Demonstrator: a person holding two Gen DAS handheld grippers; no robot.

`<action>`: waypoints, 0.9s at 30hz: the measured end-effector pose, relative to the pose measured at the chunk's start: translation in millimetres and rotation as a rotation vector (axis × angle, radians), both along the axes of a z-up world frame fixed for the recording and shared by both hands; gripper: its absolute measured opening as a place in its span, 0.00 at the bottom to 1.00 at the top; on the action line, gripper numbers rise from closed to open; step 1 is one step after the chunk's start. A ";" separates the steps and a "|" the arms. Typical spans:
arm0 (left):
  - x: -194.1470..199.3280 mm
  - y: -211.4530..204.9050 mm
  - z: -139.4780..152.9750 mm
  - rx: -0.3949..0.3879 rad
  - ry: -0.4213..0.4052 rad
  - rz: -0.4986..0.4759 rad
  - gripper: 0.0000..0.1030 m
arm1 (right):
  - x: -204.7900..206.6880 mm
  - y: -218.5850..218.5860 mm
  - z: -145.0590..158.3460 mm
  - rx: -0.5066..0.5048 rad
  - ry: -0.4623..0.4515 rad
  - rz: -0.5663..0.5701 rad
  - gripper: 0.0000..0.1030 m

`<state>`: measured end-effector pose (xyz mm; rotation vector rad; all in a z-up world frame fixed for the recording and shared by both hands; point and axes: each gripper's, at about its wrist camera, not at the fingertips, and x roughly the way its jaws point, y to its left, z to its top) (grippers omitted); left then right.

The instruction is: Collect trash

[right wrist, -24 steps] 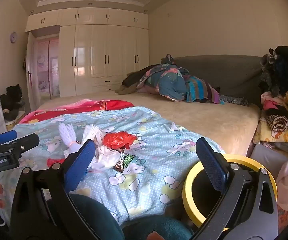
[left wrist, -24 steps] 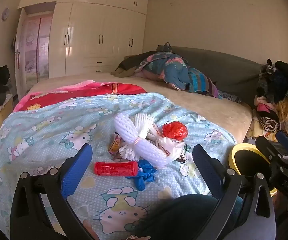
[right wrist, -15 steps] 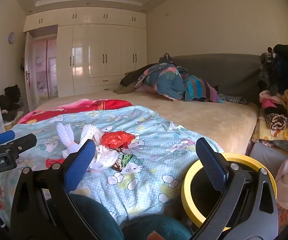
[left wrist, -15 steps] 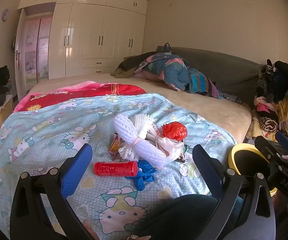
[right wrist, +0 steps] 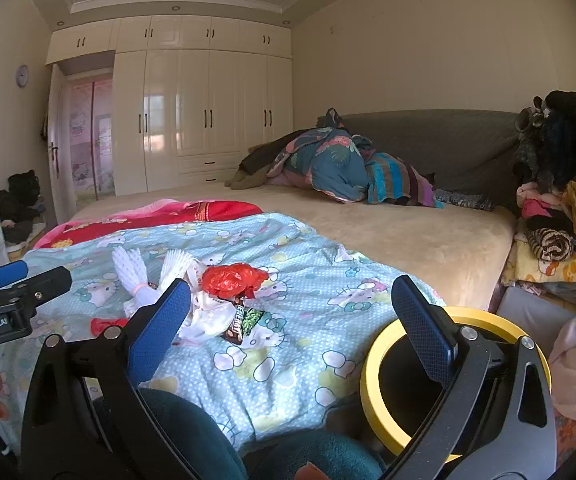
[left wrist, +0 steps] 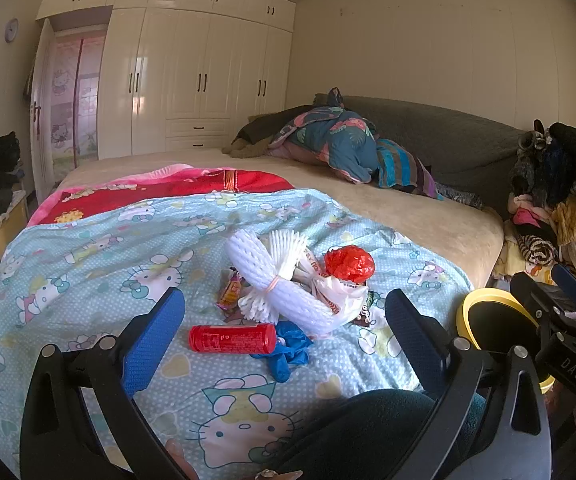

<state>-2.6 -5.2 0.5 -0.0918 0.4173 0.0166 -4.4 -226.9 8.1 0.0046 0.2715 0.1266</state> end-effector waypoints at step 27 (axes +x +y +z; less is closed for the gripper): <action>-1.4 -1.0 0.0 -0.001 -0.002 0.001 0.94 | 0.7 -0.9 0.3 -0.001 -0.001 -0.002 0.90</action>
